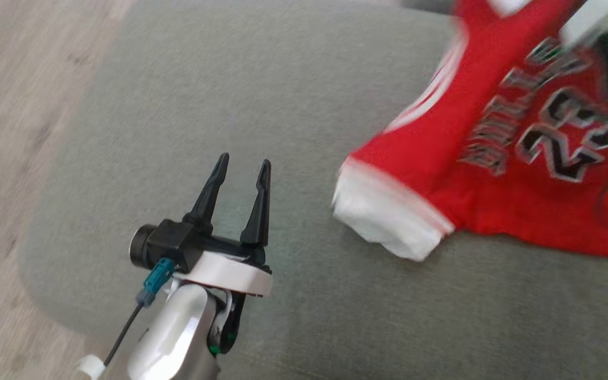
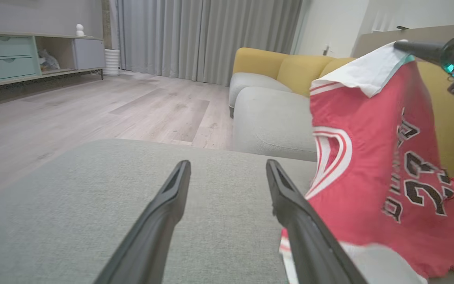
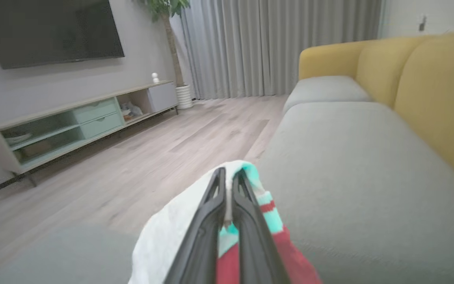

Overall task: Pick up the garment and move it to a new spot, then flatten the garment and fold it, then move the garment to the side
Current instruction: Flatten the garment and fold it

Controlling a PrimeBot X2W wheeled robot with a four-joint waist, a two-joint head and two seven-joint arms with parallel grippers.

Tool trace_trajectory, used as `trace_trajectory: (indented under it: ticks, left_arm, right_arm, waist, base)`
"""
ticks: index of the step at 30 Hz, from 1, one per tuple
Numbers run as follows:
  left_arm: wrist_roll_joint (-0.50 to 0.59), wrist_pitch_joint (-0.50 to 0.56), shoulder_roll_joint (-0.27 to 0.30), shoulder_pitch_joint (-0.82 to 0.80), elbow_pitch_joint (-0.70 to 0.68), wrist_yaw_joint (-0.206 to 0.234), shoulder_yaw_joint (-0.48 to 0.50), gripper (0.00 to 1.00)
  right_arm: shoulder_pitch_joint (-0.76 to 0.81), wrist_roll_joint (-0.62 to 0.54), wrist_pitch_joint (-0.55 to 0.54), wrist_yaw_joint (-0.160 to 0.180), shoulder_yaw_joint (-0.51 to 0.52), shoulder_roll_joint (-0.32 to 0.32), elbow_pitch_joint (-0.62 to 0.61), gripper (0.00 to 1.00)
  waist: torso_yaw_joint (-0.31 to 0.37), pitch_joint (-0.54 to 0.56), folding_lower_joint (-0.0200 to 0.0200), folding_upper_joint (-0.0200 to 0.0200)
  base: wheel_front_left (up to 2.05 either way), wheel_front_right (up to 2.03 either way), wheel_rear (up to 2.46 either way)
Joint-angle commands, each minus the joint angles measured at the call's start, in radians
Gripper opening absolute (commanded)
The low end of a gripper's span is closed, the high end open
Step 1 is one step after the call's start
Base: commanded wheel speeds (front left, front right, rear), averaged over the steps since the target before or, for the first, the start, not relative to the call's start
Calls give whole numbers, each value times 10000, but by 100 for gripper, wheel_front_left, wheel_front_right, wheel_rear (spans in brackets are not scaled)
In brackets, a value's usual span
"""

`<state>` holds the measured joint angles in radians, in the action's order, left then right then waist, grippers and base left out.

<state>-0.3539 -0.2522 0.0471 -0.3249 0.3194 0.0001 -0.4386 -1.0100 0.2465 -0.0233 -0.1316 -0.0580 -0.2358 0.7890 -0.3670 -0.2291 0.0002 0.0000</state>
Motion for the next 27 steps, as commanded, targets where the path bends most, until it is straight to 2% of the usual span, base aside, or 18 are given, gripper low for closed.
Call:
trace_trajectory:
  ticks: [1, 4, 7, 14, 17, 22, 27]
  left_arm:
    - [-67, -95, 46, -316, -314, 24, 231, 100]
    - [-240, -95, 37, -344, -399, 122, 96, 100]
    - [-338, -95, 35, -358, -484, 276, 153, 100]
    - [-34, -95, 34, -337, -553, 277, 710, 100]
    - [113, -95, 33, -340, -571, 212, 926, 100]
    - [228, -95, 33, -216, -613, 156, 1166, 100]
    - [306, -95, 32, 117, -687, 206, 1349, 100]
  right_arm:
    - [-729, -240, 80, 9, 51, 19, 33, 100]
    - [-1547, -1143, 90, 9, 587, -237, 1339, 100]
    - [-1801, -1616, 455, 9, 671, 2, 2096, 100]
    - [-1423, -1195, 1347, 9, -161, 618, 2710, 100]
    - [-967, -711, 1814, 9, -769, 627, 2423, 100]
    - [473, 147, 2482, 9, -1537, 214, 1192, 100]
    - [2660, 737, 2762, 9, -939, 118, -804, 100]
  waist:
    - [-504, -474, -2, 0]
    - [-548, -500, -2, 0]
    - [-304, -394, -2, 0]
    - [1028, -12, -2, 0]
    - [1605, 181, -2, 0]
    - [2333, 611, -2, 0]
    - [2948, 996, -2, 0]
  base:
    - [0, 0, 0]
    - [0, 0, 0]
    - [0, 0, 0]
    - [0, 0, 0]
    - [0, 0, 0]
    - [0, 0, 0]
    - [0, 0, 0]
